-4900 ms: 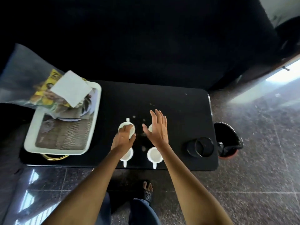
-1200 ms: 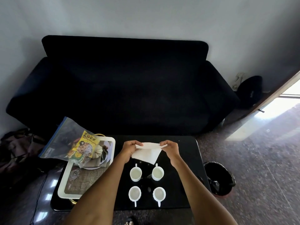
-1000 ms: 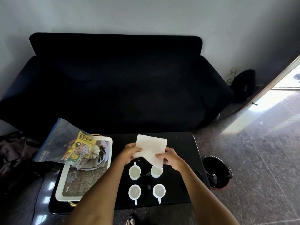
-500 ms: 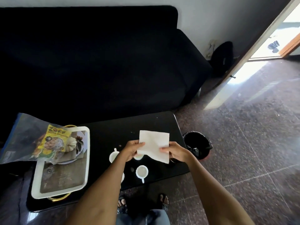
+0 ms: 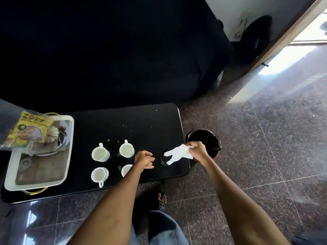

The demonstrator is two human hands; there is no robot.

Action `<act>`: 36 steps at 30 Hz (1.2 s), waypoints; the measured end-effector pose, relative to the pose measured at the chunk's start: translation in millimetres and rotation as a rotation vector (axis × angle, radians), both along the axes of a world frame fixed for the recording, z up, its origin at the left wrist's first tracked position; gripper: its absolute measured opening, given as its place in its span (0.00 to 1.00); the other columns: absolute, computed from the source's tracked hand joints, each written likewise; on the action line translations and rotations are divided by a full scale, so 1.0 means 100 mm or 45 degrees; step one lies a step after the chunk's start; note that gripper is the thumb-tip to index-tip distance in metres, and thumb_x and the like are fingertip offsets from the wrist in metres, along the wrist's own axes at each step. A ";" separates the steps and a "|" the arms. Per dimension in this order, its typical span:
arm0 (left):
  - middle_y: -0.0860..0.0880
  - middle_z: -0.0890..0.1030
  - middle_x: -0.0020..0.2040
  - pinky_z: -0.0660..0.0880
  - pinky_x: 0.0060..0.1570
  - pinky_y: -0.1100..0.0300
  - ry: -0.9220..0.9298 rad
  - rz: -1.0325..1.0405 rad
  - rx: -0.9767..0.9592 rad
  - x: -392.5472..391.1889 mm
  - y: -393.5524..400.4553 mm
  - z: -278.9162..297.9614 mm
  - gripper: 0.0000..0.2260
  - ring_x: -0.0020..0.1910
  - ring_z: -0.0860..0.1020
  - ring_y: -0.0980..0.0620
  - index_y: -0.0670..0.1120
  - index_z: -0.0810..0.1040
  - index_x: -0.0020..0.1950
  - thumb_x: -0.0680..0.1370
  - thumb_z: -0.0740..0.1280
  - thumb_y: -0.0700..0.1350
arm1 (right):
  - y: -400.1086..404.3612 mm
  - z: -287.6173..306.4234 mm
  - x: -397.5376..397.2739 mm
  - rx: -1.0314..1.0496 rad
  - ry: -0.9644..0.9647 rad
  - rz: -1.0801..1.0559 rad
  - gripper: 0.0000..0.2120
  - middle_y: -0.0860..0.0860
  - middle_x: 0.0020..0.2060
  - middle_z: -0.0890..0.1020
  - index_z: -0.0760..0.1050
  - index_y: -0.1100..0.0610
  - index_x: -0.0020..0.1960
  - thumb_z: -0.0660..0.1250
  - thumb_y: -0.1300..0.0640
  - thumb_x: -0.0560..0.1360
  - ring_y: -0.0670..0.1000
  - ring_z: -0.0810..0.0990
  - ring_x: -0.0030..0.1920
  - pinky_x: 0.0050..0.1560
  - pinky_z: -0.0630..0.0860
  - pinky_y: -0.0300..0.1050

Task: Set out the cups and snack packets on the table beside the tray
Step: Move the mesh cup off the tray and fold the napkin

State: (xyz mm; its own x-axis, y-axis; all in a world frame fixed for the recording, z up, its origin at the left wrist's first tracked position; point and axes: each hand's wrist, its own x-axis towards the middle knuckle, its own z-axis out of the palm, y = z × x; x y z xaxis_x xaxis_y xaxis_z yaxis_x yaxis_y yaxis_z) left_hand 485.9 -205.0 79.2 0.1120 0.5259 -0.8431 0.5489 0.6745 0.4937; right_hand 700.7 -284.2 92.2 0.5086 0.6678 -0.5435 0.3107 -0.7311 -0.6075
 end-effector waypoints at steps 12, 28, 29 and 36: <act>0.46 0.68 0.68 0.74 0.61 0.49 0.197 -0.664 0.513 0.37 0.04 -0.15 0.29 0.63 0.75 0.45 0.48 0.67 0.68 0.70 0.74 0.41 | 0.38 -0.21 0.01 -0.161 -0.193 0.599 0.22 0.58 0.58 0.81 0.79 0.58 0.60 0.54 0.72 0.73 0.60 0.78 0.60 0.56 0.74 0.47; 0.41 0.83 0.48 0.74 0.45 0.52 0.375 -0.846 0.673 0.82 0.08 -0.08 0.08 0.50 0.80 0.41 0.41 0.80 0.50 0.76 0.63 0.42 | 0.60 -0.07 -0.11 -0.338 -0.409 0.822 0.19 0.60 0.56 0.79 0.67 0.61 0.64 0.62 0.68 0.74 0.62 0.79 0.58 0.52 0.76 0.52; 0.40 0.83 0.46 0.73 0.42 0.53 0.386 -0.831 0.689 0.80 0.09 -0.08 0.07 0.48 0.80 0.40 0.40 0.79 0.47 0.76 0.63 0.40 | 0.59 -0.07 -0.12 -0.363 -0.409 0.768 0.17 0.60 0.56 0.79 0.68 0.62 0.62 0.62 0.68 0.74 0.62 0.79 0.58 0.53 0.76 0.52; 0.40 0.82 0.42 0.70 0.38 0.54 0.419 -0.776 0.805 0.84 0.07 -0.05 0.05 0.43 0.80 0.39 0.40 0.75 0.45 0.77 0.59 0.38 | 0.55 0.01 -0.27 -0.174 -0.225 0.378 0.08 0.63 0.48 0.81 0.70 0.62 0.45 0.57 0.72 0.72 0.63 0.80 0.51 0.43 0.73 0.51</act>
